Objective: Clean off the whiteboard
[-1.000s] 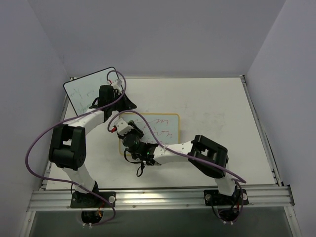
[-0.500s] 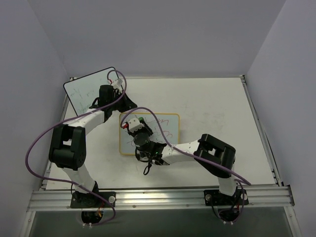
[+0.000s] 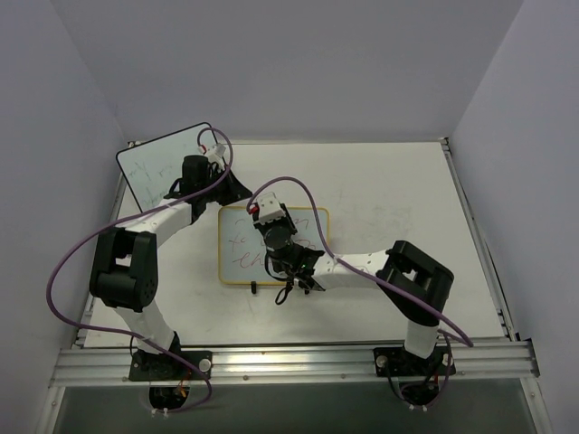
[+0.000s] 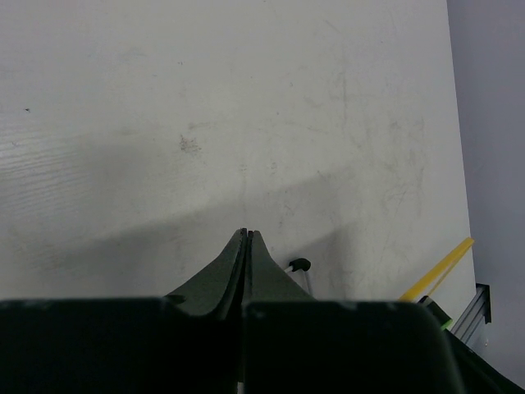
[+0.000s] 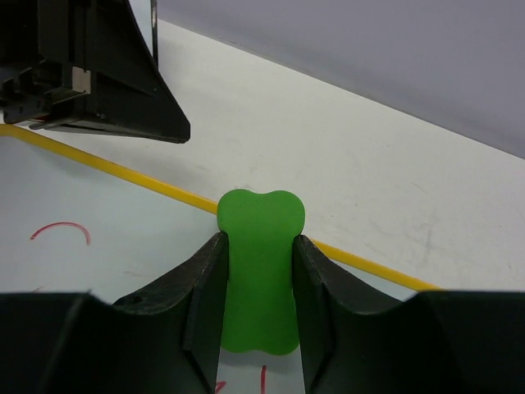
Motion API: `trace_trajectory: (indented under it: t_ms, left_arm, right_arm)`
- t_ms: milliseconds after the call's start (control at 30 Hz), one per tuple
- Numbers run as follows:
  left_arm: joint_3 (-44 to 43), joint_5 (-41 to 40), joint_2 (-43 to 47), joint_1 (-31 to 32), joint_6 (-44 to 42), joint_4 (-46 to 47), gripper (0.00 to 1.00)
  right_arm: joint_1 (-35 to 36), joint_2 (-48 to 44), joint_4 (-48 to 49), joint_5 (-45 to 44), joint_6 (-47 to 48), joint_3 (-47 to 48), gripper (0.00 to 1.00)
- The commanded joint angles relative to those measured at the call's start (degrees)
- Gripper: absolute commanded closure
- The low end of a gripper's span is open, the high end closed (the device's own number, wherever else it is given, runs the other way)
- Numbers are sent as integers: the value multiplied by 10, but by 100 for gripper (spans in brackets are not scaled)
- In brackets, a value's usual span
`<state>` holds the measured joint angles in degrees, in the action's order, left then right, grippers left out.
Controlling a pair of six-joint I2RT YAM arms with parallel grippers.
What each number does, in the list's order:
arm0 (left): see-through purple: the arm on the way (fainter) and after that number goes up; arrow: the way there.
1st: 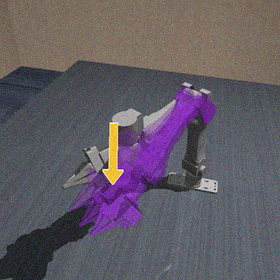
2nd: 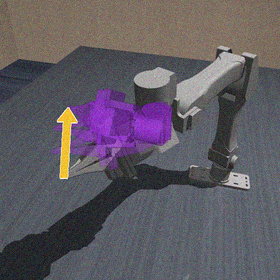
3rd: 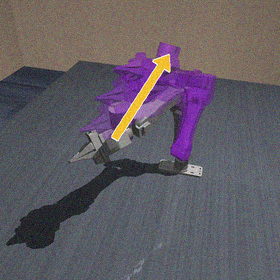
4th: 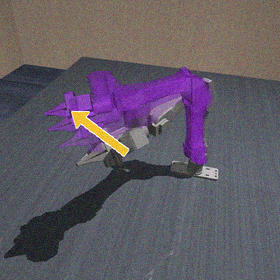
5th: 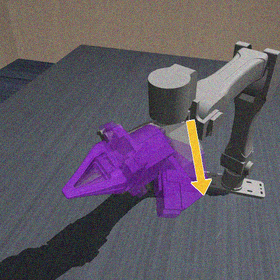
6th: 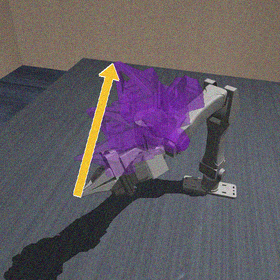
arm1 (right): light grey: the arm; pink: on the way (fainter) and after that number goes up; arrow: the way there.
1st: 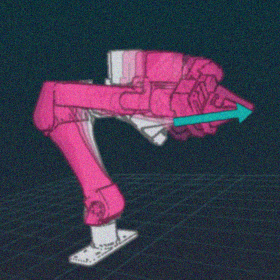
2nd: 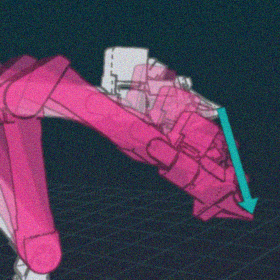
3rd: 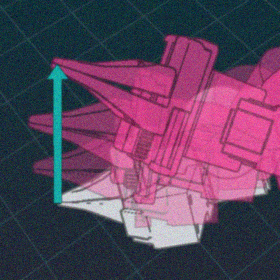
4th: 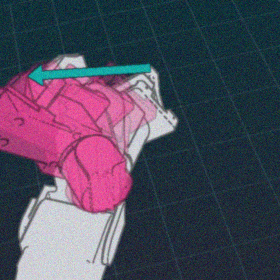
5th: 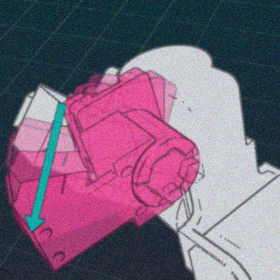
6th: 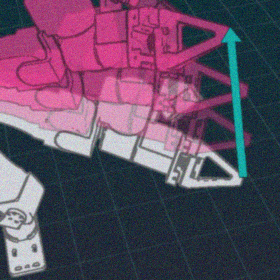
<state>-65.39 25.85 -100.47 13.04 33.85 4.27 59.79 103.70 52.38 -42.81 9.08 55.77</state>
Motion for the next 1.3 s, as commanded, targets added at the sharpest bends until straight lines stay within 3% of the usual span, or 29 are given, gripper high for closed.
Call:
trace_trajectory:
  t_ms: [0, 833, 1267]
  left_arm:
    - [-7, 16, -1, 2, -10, 31, 98]
    - [-13, 20, -2, 16, -19, 24, 98]
    - [-15, 21, -2, 16, -20, 22, 98]
  right_arm:
    - [2, 4, -14, 31, -21, 25, 100]
    - [51, 135, -71, 103, -17, 173, 100]
    - [27, 86, -66, 34, -11, 113, 100]
